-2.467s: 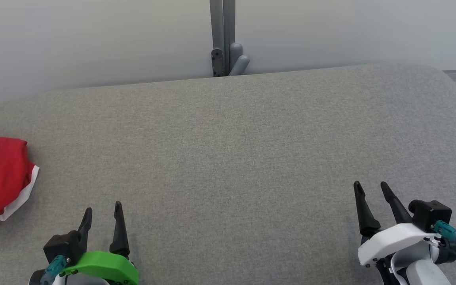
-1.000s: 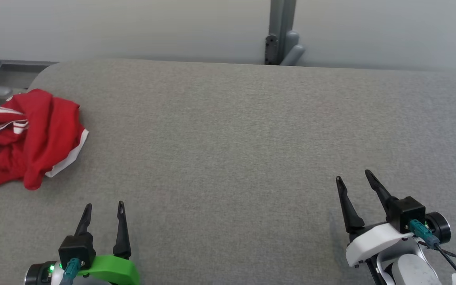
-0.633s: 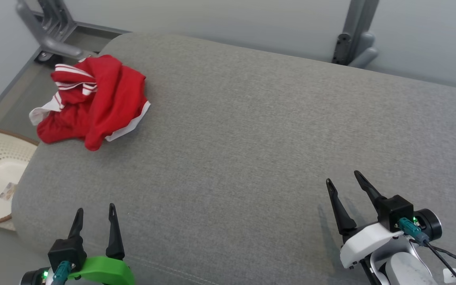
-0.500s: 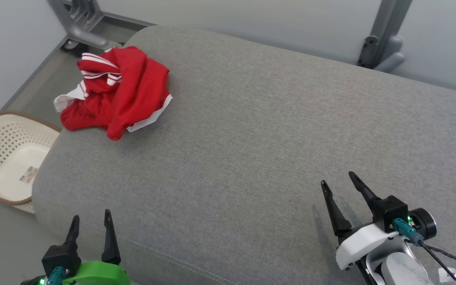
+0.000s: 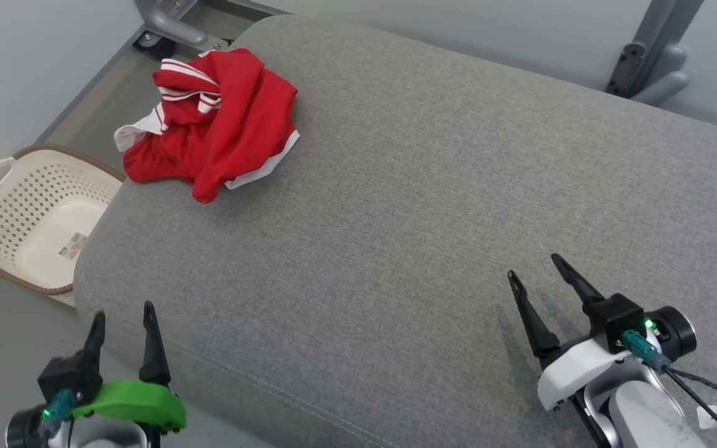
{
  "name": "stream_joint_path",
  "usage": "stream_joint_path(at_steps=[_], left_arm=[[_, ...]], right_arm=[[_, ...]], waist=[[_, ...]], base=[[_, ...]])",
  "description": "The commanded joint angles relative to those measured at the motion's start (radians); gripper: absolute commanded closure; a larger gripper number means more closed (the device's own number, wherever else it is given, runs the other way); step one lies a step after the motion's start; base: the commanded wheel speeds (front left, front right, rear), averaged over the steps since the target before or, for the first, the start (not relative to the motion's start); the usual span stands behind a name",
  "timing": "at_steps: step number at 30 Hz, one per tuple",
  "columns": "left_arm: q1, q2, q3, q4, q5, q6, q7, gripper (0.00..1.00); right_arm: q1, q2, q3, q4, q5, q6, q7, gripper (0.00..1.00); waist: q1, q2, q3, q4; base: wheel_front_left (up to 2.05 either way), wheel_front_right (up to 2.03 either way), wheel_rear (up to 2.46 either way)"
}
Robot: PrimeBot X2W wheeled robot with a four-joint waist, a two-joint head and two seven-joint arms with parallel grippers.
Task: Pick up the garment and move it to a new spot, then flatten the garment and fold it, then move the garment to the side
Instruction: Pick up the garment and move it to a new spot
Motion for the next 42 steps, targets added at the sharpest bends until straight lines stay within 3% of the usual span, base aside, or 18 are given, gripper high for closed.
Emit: stream_joint_path(at_steps=[1,8,17,27,31,32,33,37,42], left_arm=[[-0.051,0.008,0.010,0.010,0.012,-0.013,-0.001,0.00],[-0.286,0.080,0.051,0.126,0.051,-0.060,-0.001,0.00],[-0.558,0.191,0.045,0.340,0.010,-0.090,-0.001,0.00],[-0.691,0.267,-0.050,0.555,-0.069,-0.089,-0.001,0.00],[-0.742,0.276,-0.052,0.636,-0.051,-0.042,-0.001,0.00],[-0.746,0.276,-0.054,0.651,-0.047,-0.037,-0.001,0.21],[-0.751,0.277,-0.054,0.659,-0.046,-0.035,-0.001,1.00],[-0.759,0.278,-0.047,0.655,-0.044,-0.032,-0.001,1.00],[-0.747,0.316,-0.061,0.496,0.001,-0.049,-0.001,1.00]], right_arm=[[-0.019,-0.018,-0.001,-0.012,-0.004,-0.001,-0.003,0.00],[-0.065,-0.073,0.016,-0.058,0.003,-0.001,-0.003,0.00],[-0.101,-0.110,0.014,-0.110,0.014,-0.001,-0.003,0.00],[-0.126,-0.130,0.001,-0.132,0.017,-0.001,-0.003,0.00],[-0.130,-0.130,0.000,-0.131,0.018,-0.001,-0.003,0.00],[-0.132,-0.128,-0.001,-0.130,0.018,-0.001,-0.003,0.00],[-0.135,-0.127,-0.001,-0.130,0.018,-0.001,-0.003,0.00],[-0.134,-0.116,-0.004,-0.118,0.022,-0.001,-0.003,0.00],[-0.121,-0.077,-0.007,-0.107,0.033,-0.001,-0.003,0.00]], waist=[[0.0000,0.0000,0.046,-0.066],[0.0000,0.0000,0.137,-0.168],[0.0000,0.0000,0.255,-0.268],[0.0000,0.0000,0.321,-0.325],[0.0000,0.0000,0.330,-0.337],[0.0000,0.0000,0.331,-0.339],[0.0000,0.0000,0.331,-0.340],[0.0000,0.0000,0.316,-0.344],[0.0000,0.0000,0.252,-0.358]], base=[[0.00,0.00,0.00],[0.00,0.00,0.00],[0.00,0.00,0.00],[0.00,0.00,0.00],[0.00,0.00,0.00],[0.00,0.00,0.00],[0.00,0.00,0.00],[0.00,0.00,0.00],[0.00,0.00,0.00]])
